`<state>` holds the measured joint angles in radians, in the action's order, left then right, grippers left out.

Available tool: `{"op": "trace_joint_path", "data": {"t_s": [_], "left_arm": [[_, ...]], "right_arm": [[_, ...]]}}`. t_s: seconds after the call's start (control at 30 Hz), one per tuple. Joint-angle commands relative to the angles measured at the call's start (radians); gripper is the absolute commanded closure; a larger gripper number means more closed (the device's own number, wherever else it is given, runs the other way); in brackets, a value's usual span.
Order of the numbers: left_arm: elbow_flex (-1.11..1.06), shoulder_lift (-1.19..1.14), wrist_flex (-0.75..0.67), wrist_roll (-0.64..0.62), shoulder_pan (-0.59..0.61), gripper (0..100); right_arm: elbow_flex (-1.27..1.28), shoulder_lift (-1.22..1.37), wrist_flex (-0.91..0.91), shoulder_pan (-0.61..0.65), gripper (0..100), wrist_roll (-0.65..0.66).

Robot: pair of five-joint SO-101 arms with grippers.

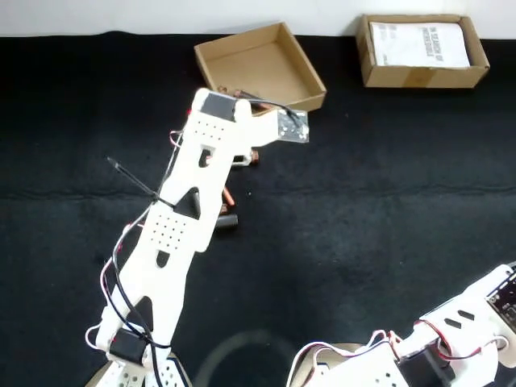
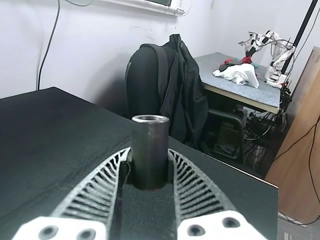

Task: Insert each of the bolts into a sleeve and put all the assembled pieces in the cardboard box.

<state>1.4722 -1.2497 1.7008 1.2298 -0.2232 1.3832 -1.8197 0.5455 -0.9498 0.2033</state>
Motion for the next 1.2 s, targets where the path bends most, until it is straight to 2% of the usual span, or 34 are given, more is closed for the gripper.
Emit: {"op": "trace_joint_path", "data": {"t_s": [0.0,0.1,0.37,0.47,0.6,0.67,0.8,0.93,1.17], "left_arm": [[0.044,-0.001,-0.037,0.014,-0.025,87],[0.044,-0.024,-0.069,0.014,-0.044,87],[0.044,-0.113,-0.120,0.012,-0.076,88],[0.044,-0.127,-0.121,0.012,-0.087,100],[0.048,-0.124,-0.112,0.009,-0.088,99],[0.077,-0.107,-0.077,-0.040,-0.085,99],[0.191,-0.015,-0.005,-0.226,-0.082,99],[0.183,0.147,0.032,-0.404,-0.084,99],[0.179,0.424,0.064,-0.509,-0.005,99]], "right_arm": [[-0.007,-0.010,-0.025,0.008,99.1,0.046],[-0.001,-0.010,-0.022,0.010,99.1,0.095],[0.030,-0.010,-0.022,-0.015,99.1,0.100],[0.030,-0.010,-0.022,-0.021,99.1,0.100],[0.030,-0.010,-0.025,-0.013,99.1,0.101],[0.030,-0.010,-0.025,0.008,99.1,0.101],[0.058,-0.010,-0.022,0.059,99.1,0.101],[0.142,-0.010,-0.022,0.186,99.1,0.166],[0.226,-0.010,-0.024,0.403,99.1,0.170]]}}
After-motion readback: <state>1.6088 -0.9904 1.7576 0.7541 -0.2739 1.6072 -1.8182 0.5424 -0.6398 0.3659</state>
